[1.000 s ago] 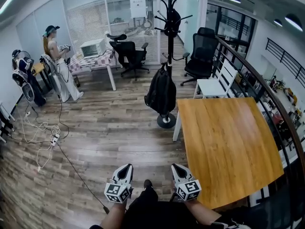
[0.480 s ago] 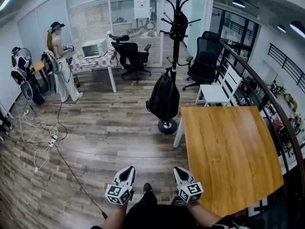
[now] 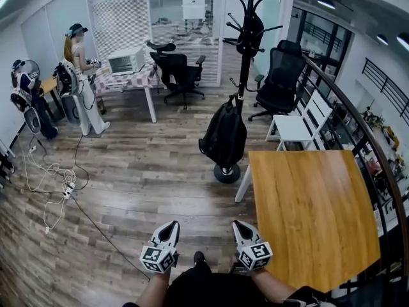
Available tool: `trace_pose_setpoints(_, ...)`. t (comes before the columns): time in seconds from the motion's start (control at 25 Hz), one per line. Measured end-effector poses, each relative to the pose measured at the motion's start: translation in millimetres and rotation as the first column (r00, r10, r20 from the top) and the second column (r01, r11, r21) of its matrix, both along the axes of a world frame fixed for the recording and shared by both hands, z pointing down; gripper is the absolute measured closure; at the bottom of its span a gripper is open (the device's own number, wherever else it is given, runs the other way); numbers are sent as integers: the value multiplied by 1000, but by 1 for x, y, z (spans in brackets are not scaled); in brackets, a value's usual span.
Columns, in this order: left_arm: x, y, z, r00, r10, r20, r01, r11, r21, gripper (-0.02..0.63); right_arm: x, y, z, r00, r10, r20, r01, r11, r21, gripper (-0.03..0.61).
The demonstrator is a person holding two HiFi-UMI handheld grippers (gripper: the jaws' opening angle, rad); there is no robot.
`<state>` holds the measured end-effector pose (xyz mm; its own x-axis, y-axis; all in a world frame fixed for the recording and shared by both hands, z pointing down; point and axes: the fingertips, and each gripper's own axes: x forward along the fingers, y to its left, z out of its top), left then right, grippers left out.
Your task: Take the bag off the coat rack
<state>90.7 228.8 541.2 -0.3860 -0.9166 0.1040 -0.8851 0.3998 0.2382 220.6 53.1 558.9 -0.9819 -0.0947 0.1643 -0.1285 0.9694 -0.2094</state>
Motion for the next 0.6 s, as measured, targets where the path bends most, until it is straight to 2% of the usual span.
trace_pose_setpoints(0.36, -83, -32, -6, 1000, -11, -26, 12, 999, 44, 594, -77, -32, -7, 1000, -23, -10, 24, 999, 23, 543)
trace_pose_setpoints(0.6, -125, -58, -9, 999, 23, -31, -21, 998, 54, 594, -125, -54, -17, 1000, -14, 7, 14, 999, 37, 543)
